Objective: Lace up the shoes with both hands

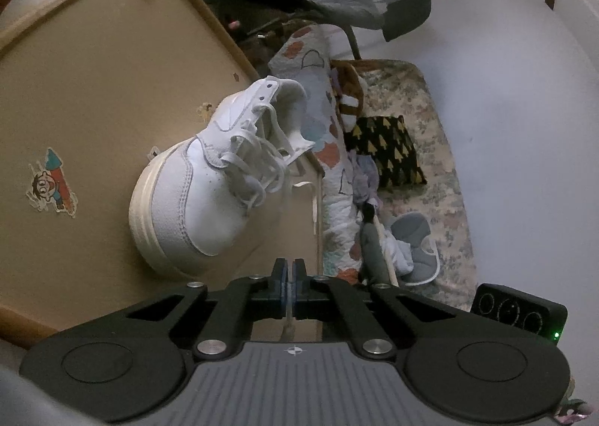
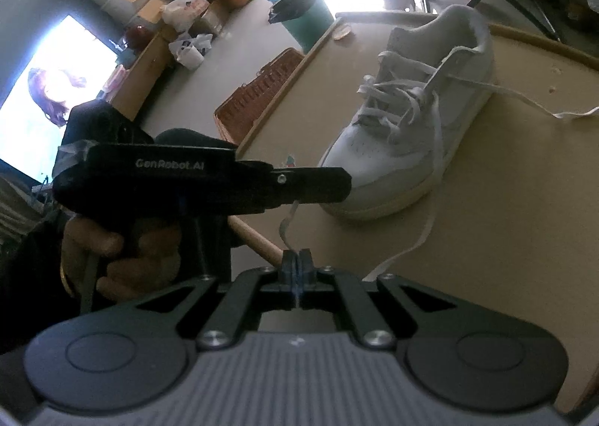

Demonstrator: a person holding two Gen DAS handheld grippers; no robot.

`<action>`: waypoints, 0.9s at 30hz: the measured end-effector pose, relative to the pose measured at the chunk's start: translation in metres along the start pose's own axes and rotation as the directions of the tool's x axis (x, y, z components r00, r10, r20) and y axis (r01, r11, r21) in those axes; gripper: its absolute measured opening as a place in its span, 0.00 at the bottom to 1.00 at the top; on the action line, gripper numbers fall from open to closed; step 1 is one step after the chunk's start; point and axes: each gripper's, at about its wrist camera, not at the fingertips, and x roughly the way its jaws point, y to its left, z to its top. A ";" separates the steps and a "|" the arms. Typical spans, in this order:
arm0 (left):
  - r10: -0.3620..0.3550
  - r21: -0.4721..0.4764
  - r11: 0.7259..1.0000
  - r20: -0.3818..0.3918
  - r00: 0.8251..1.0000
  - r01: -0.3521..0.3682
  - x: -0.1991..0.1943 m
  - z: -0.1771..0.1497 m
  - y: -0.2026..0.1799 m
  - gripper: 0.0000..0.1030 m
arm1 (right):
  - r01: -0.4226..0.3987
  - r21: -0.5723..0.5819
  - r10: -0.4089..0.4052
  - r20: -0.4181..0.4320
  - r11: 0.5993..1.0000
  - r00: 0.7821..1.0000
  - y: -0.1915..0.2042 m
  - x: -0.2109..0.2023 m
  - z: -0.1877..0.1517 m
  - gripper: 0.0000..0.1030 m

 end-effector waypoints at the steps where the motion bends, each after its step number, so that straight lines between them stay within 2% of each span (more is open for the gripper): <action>1: 0.004 -0.001 1.000 0.000 1.000 -0.004 0.000 0.000 0.001 0.01 | -0.002 0.000 0.002 0.006 1.000 1.000 0.000 0.000 0.000 0.04; 8: -0.012 -0.010 1.000 -0.010 1.000 0.012 0.001 0.005 0.004 0.01 | -0.028 0.026 0.027 0.022 0.999 0.999 0.000 0.003 0.006 0.06; 19: -0.025 -0.016 1.000 -0.025 0.999 0.025 0.001 0.006 0.016 0.01 | 0.006 0.032 -0.007 0.041 0.999 0.999 0.004 0.016 0.011 0.06; 24: -0.029 -0.016 0.999 -0.035 0.999 0.028 0.003 0.006 0.021 0.01 | 0.024 0.004 -0.024 0.043 1.000 0.999 0.005 0.018 0.009 0.03; 27: -0.009 -0.007 1.000 -0.007 1.000 0.009 -0.001 0.006 0.019 0.07 | 0.033 0.003 -0.033 0.045 0.999 0.998 0.003 0.018 0.008 0.03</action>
